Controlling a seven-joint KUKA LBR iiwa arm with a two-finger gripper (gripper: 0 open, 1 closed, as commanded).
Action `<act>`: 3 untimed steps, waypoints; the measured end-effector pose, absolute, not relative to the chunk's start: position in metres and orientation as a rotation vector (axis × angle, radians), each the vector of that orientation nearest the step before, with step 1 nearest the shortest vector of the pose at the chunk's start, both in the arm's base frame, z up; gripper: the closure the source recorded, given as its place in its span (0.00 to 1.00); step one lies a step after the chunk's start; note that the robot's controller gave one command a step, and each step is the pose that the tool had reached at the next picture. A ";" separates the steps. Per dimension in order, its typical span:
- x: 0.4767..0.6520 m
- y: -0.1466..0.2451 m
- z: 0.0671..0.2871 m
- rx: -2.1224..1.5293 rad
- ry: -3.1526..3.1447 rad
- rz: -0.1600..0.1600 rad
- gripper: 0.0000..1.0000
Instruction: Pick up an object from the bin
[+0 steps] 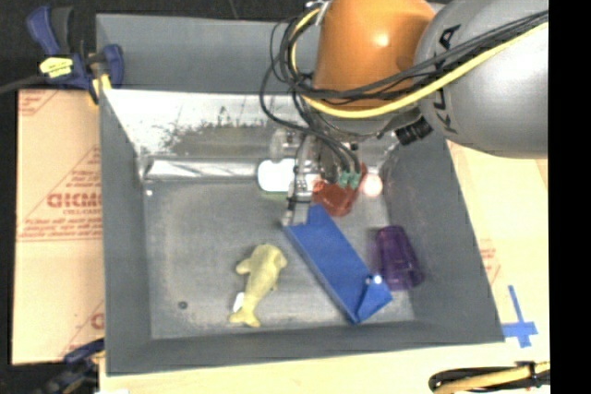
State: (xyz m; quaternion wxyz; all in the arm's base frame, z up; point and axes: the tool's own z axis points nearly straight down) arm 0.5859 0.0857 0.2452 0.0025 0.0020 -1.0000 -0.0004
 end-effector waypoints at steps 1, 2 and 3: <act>0.587 0.085 0.250 0.003 -3.145 -0.003 0.00; 0.564 0.089 0.178 0.263 -3.136 0.000 0.00; 0.536 0.102 0.162 0.891 -3.023 0.004 0.00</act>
Offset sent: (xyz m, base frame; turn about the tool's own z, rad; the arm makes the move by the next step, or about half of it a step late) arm -0.0563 0.0100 -0.1752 -0.4100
